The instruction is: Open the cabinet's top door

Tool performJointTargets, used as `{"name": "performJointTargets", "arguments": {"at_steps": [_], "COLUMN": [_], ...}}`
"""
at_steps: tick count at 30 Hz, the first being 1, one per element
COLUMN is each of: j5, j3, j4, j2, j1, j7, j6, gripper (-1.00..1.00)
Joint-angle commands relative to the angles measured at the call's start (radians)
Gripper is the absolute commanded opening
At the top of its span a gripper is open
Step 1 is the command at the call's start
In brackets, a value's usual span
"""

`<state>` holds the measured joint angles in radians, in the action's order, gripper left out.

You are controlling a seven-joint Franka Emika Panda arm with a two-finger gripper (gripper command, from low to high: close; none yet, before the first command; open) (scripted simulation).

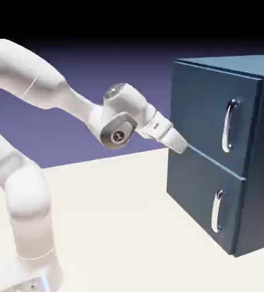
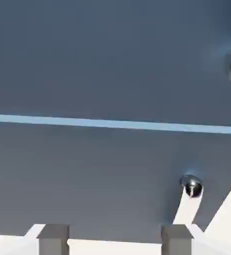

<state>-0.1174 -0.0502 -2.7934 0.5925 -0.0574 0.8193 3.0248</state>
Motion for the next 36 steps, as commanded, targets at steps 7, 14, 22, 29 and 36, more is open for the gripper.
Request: {"name": "performJointTargets", "arguments": {"at_steps": [7, 14, 22, 29, 36], "j5": [-0.305, -0.609, -0.957, -1.261, -1.566], "j3": [-0.130, -0.260, -0.409, -0.539, -0.670], "j4": [0.043, 0.086, 0.136, 0.179, 0.222], "j2": [0.058, 0.117, 0.183, 0.242, 0.300], "j1": [-0.118, -0.236, -0.370, -0.488, -0.606], "j7": [0.203, 0.406, 0.638, 0.842, 1.045], "j6": [-0.032, -0.063, -0.099, -0.131, -0.163], "gripper": [0.00, 0.00, 0.00, 0.00, 0.00]}}
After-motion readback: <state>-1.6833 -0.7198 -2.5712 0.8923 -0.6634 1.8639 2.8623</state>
